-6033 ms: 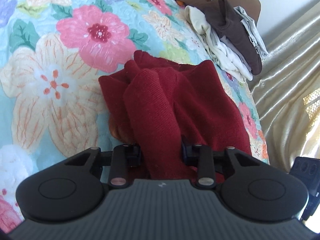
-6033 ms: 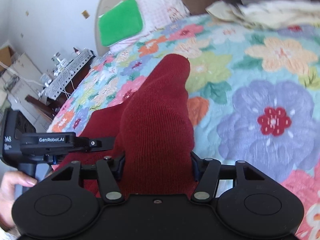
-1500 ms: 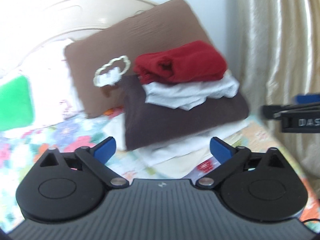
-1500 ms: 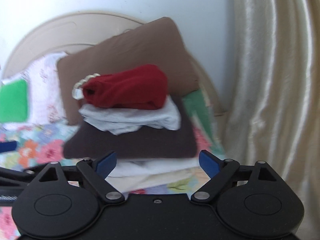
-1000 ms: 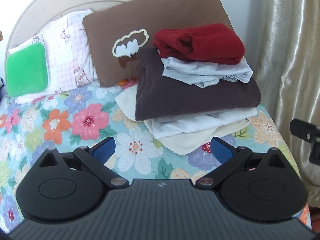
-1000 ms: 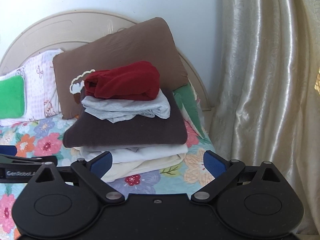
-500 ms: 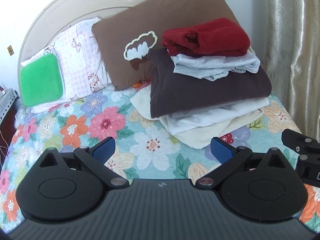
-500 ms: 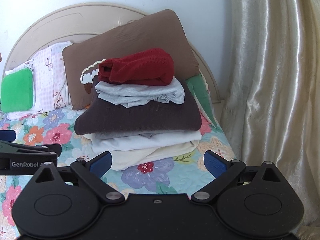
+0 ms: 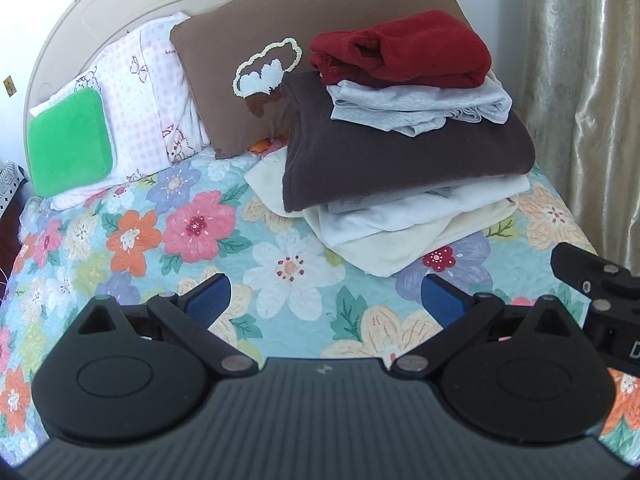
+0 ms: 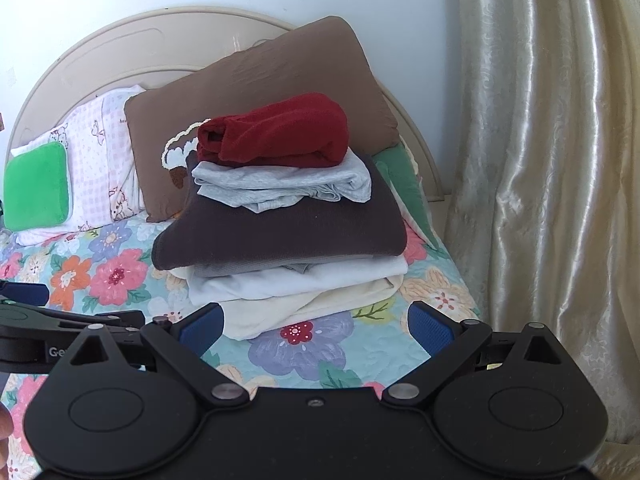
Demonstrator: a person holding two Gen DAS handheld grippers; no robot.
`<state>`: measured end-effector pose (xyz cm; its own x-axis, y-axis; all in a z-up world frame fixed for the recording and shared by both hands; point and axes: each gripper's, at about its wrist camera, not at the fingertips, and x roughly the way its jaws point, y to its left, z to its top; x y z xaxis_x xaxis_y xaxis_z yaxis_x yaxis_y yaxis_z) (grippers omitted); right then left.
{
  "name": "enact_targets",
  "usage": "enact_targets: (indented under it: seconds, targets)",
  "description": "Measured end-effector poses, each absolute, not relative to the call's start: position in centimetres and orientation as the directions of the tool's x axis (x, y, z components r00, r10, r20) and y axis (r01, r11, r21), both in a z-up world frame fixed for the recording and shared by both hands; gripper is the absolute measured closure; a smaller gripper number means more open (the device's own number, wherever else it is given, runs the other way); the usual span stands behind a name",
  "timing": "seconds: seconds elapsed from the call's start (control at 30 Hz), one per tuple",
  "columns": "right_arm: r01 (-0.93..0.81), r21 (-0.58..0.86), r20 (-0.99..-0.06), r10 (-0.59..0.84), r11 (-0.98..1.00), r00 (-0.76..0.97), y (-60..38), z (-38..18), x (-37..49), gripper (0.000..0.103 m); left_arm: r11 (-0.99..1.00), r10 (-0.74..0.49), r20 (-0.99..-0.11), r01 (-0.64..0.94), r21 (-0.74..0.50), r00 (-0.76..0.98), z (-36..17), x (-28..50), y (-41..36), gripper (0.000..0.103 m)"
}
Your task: Fold clothes
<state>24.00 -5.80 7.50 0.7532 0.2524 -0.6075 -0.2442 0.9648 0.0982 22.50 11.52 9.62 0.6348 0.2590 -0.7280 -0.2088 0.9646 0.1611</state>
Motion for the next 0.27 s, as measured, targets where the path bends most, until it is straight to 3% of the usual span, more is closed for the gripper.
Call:
enact_targets:
  seconds: [0.27]
  targets:
    - [-0.239,0.113,-0.602,0.258,0.964,0.756,-6.15,7.53,23.98,0.003,0.973,0.212,-0.742,-0.211,0.098,0.636,9.71,22.1,11.83,0.0]
